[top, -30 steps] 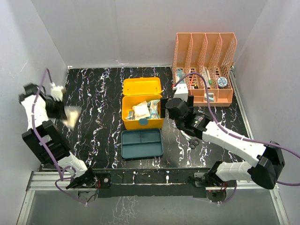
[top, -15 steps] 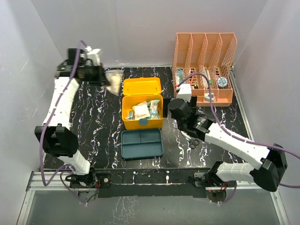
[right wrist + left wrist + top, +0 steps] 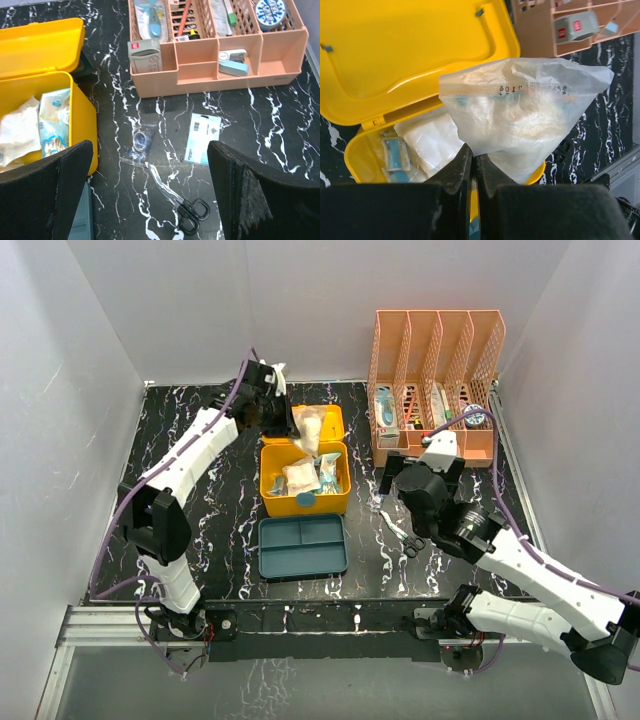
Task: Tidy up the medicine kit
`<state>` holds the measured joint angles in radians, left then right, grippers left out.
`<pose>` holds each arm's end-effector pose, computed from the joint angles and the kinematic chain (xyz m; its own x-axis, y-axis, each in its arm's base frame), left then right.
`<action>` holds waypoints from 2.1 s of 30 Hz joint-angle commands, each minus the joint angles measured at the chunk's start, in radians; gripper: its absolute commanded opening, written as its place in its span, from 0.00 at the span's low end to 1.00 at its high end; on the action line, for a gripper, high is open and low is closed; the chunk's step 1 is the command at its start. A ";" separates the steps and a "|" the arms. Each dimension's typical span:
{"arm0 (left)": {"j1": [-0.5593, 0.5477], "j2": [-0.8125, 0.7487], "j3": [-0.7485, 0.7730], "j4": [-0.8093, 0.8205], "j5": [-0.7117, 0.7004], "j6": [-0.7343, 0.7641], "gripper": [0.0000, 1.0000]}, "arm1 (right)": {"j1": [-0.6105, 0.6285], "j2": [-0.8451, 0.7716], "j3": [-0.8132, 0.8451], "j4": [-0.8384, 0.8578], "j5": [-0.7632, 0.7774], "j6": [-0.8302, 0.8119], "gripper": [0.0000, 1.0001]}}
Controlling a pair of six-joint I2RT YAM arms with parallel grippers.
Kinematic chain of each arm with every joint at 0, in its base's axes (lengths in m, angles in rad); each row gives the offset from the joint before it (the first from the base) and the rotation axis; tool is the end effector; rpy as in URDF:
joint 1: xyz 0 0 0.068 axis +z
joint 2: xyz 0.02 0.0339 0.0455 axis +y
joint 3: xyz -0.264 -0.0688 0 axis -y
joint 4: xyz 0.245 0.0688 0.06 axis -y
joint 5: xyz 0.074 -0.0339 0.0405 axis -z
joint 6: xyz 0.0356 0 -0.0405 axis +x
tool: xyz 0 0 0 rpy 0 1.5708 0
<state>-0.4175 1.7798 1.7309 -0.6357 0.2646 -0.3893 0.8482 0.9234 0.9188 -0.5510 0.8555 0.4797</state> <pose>0.3677 -0.1733 0.3512 -0.7536 -0.0665 -0.6539 0.3140 0.8376 -0.4470 0.1450 0.1238 0.3316 -0.3407 0.0712 -0.9375 0.1008 0.9941 0.0389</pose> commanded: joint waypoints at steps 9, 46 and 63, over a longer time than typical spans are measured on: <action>-0.007 -0.035 -0.214 -0.016 -0.163 -0.121 0.00 | -0.002 -0.133 -0.061 -0.102 0.089 0.079 0.98; 0.006 -0.342 -0.122 -0.072 -0.363 0.115 0.56 | -0.261 0.402 0.003 0.149 -0.331 0.130 0.79; 0.197 -0.389 -0.180 -0.183 -0.284 0.137 0.70 | -0.261 0.712 0.010 0.299 -0.386 0.200 0.66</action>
<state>-0.2180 1.4193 1.5665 -0.7982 -0.0555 -0.2733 0.5880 1.6035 0.9012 -0.3340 0.4709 0.6563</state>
